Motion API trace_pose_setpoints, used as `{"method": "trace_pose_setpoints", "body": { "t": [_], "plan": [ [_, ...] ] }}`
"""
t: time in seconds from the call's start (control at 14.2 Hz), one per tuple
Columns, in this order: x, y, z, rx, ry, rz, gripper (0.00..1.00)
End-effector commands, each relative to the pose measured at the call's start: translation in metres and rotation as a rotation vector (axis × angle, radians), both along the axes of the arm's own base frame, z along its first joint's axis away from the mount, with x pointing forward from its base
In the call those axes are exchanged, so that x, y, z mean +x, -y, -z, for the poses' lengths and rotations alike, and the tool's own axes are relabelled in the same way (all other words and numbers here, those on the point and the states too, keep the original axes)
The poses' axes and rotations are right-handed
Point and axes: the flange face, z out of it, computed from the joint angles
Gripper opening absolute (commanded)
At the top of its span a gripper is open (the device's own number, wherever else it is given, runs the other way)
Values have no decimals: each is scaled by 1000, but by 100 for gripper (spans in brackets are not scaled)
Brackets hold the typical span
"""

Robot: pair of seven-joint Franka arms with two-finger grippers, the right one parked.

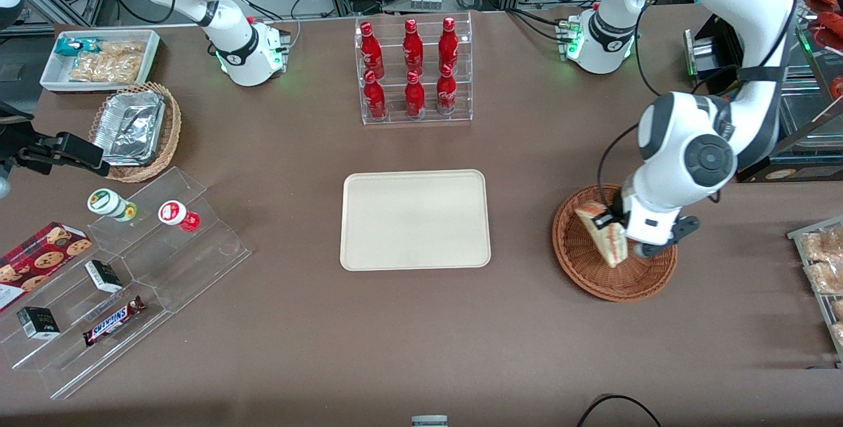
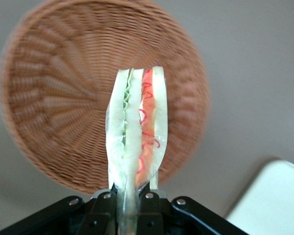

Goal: Place sandwich from basket to tray
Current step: 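Carry the sandwich with the left gripper over the cream tray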

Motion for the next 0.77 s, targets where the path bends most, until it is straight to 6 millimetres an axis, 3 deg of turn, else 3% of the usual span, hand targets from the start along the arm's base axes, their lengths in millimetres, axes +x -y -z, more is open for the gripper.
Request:
{"method": "trace_pose_setpoints", "body": {
  "t": [0.0,0.14,0.28,0.35,0.7],
  "plan": [
    [16,59,9,-39,-9,145,12],
    [14,123,11,-18,-30,269,12],
    [15,150,19,-12,-27,287,9],
    [5,181,21,-21,-23,311,8],
    [-16,280,41,-53,10,327,6]
  ]
}}
